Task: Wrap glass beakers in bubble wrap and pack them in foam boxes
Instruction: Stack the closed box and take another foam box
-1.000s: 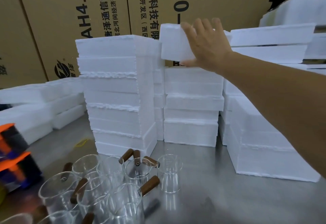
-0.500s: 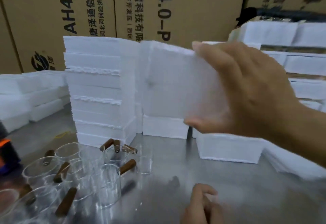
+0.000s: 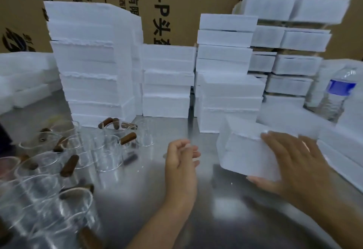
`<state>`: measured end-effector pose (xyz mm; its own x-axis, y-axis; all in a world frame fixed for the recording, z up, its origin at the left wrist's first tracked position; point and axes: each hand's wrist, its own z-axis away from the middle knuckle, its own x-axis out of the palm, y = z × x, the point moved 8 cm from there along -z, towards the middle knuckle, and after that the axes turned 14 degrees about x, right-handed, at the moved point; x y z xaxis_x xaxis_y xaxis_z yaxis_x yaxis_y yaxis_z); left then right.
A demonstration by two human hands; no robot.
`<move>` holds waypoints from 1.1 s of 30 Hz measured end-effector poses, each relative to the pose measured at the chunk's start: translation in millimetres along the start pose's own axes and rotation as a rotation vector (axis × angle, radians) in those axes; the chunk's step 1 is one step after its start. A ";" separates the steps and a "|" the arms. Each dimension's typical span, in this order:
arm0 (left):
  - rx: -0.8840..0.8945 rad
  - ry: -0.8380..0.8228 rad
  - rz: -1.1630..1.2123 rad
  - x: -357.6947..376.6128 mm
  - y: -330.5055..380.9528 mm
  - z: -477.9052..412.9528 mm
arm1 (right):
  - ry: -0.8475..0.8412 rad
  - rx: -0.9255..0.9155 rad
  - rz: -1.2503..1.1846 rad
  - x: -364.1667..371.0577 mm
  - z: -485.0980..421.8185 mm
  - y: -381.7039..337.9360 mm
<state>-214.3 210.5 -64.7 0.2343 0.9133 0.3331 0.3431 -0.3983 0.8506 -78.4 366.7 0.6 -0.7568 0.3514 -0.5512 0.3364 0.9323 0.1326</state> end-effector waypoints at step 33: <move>-0.135 -0.666 -0.063 57.0 -4.8 48.4 | 0.021 0.980 -0.826 -9.9 13.4 78.6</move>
<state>-158.5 260.4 -69.5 0.7424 0.6700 -0.0039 0.2685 -0.2922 0.9179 -37.0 435.4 5.4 -0.9430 -0.2891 -0.1649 0.0281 0.4244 -0.9050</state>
